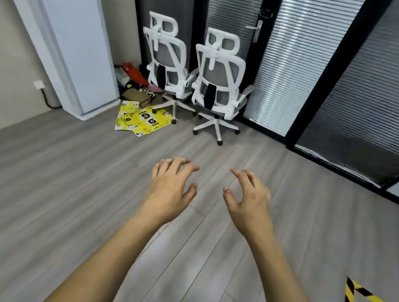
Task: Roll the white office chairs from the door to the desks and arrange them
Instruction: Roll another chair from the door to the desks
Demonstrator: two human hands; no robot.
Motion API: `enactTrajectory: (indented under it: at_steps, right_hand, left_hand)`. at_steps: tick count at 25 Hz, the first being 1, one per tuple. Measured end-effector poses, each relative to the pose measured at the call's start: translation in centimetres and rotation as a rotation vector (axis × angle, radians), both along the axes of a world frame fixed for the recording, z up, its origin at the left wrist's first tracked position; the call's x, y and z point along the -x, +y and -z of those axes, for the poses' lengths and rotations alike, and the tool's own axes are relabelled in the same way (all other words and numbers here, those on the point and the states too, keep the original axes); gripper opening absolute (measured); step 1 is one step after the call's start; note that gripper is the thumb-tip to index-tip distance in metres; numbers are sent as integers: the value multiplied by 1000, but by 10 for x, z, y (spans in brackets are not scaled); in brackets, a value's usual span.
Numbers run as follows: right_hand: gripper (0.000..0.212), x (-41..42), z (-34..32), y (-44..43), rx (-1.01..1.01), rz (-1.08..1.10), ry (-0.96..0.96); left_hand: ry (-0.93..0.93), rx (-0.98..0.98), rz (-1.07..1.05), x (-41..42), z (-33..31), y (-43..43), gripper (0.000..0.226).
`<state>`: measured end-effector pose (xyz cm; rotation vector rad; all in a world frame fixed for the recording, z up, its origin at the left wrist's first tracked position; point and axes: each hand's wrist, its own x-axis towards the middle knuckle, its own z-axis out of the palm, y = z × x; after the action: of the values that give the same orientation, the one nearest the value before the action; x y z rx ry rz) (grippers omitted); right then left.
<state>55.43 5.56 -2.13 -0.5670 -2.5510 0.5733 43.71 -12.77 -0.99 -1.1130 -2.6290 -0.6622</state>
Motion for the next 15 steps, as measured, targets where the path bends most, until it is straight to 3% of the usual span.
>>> enactTrajectory:
  at_steps: [15]
  right_hand:
    - [47,537,7,272,41,-71,78]
  left_hand:
    - [38,-25,-64,509,-7,260,41]
